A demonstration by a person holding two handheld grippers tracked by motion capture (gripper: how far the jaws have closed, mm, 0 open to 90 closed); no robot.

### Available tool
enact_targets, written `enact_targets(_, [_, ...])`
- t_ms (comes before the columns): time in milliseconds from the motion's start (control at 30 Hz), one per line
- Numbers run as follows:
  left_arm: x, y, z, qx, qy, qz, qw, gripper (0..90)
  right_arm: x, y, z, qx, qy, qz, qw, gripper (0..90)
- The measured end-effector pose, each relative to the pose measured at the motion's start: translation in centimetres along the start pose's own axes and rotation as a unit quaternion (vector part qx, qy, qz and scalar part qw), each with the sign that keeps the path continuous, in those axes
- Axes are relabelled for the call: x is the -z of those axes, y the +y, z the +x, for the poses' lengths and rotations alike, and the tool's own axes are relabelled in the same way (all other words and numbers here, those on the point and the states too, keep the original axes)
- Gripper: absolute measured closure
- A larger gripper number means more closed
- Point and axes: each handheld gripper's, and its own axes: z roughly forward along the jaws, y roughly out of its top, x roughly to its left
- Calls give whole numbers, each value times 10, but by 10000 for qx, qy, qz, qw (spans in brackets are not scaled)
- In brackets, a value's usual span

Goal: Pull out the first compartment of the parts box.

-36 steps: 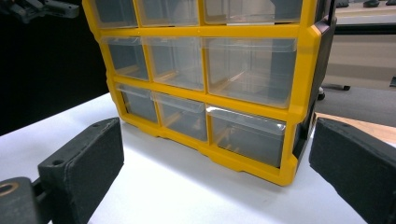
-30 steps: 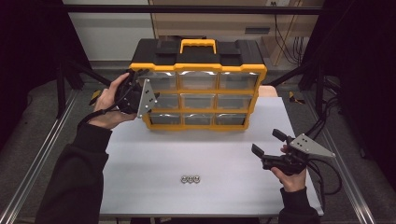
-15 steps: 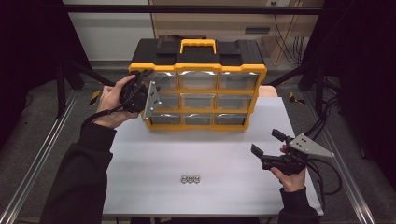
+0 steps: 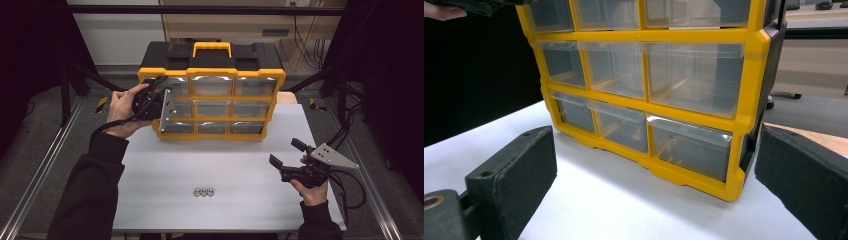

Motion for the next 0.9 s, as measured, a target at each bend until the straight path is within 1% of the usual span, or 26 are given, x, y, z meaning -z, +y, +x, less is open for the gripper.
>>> enact_targets(133, [0,2,-2,-116,169,44,9998,649,0,0,0,13,15,-5,10000,37])
enact_targets(300, [-1,2,-6,-119,327,78,9994,668,0,0,0,-2,17,-2,10000,37])
enact_targets(333, [0,2,-5,-119,310,133,9994,675,0,0,0,21,17,-12,10000,38])
enact_targets(367, [-1,2,-6,-111,364,74,9992,679,0,0,0,-5,15,2,10000,38])
enact_targets(400, [0,3,-6,-128,356,141,9992,685,0,0,0,0,16,0,10000,38])
enact_targets(433, [0,3,-7,-143,386,149,9990,690,-1,-1,0,61,13,-1,10000,38])
enact_targets(500, [0,3,-7,-183,437,147,9988,702,-1,-1,0,62,10,11,10000,38])
enact_targets(533, [0,3,-8,-185,450,139,9987,709,-1,-1,1,11,3,15,10000,38])
enact_targets(600, [0,3,-8,-175,459,122,9987,709,-1,-1,1,10,6,14,10000,38])
enact_targets(733, [-2,4,-9,-233,491,76,9985,710,-1,-1,0,12,6,10,10000,38])
enact_targets(767, [-2,5,-9,-207,487,69,9986,708,-1,-1,0,11,6,11,10000,38])
enact_targets(833, [-2,6,-10,-234,492,87,9985,697,-1,-1,1,12,5,11,10000,38])
enact_targets(900, [-4,6,-12,-278,544,47,9981,696,-1,-1,1,1,6,9,10000,38])
